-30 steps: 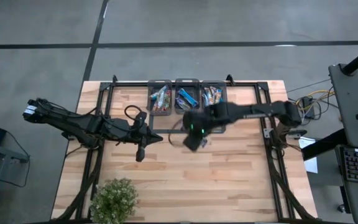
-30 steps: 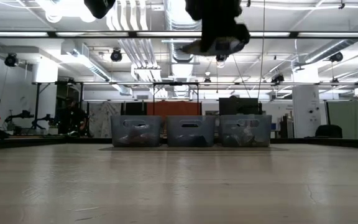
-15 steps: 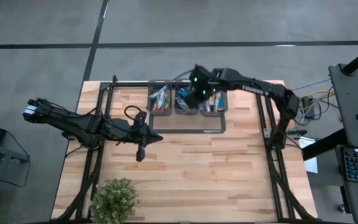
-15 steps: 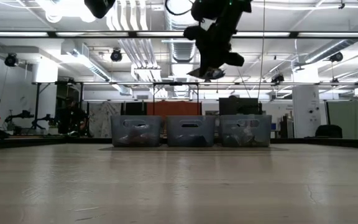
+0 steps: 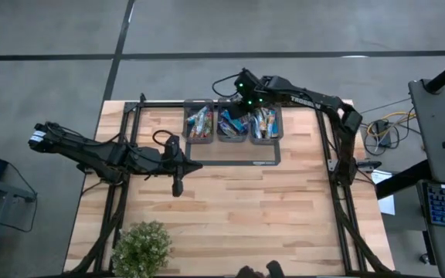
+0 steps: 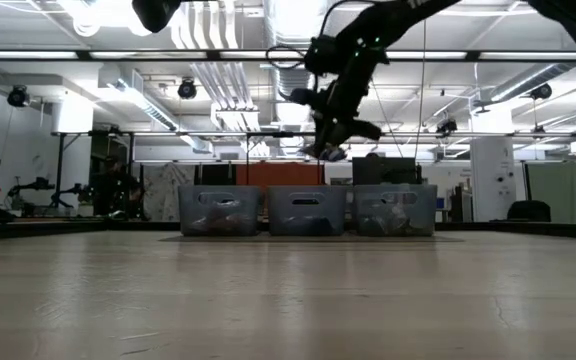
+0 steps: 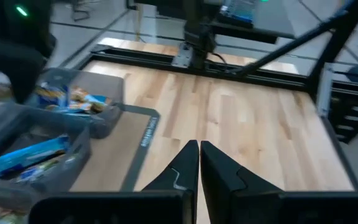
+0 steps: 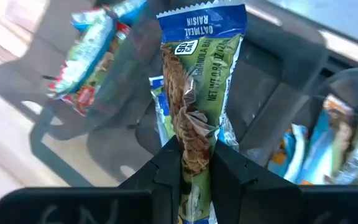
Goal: Pick and place Granola Bars by type
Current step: Put the blue granola bar into the center black bin
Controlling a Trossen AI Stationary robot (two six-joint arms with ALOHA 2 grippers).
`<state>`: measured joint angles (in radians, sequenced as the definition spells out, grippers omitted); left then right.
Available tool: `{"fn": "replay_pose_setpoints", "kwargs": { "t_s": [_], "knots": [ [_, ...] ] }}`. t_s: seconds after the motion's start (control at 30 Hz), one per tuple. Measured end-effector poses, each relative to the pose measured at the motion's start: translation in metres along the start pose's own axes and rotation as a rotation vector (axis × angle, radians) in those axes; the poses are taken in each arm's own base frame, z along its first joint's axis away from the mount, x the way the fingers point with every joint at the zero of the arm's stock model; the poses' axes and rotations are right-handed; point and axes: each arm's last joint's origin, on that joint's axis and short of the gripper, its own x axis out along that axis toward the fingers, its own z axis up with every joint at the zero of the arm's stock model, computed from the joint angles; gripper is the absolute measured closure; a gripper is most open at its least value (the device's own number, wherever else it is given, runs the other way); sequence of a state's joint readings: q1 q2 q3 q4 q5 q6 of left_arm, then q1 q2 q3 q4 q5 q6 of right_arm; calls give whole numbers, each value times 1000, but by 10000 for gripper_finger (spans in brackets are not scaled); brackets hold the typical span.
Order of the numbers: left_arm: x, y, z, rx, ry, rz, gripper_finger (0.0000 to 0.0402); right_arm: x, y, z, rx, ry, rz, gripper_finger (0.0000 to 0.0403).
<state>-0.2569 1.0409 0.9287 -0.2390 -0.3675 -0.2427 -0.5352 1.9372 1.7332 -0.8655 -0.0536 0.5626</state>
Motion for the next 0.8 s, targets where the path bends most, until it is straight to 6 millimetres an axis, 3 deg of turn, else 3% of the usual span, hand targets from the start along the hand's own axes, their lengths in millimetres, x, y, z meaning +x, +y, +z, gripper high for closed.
{"fn": "replay_pose_setpoints", "kwargs": {
  "t_s": [0.4, 0.6, 0.8],
  "knots": [
    [0, 2, 0, -60, -13, 51, 401, 65, -1, 3, 21, 65, 61, 349],
    [0, 2, 0, -78, -13, 52, 401, 76, -2, 1, 20, 83, 51, 342],
    [0, 2, 0, -80, -19, 72, 401, 76, -2, 2, 23, 75, 54, 284]
  ]
}}
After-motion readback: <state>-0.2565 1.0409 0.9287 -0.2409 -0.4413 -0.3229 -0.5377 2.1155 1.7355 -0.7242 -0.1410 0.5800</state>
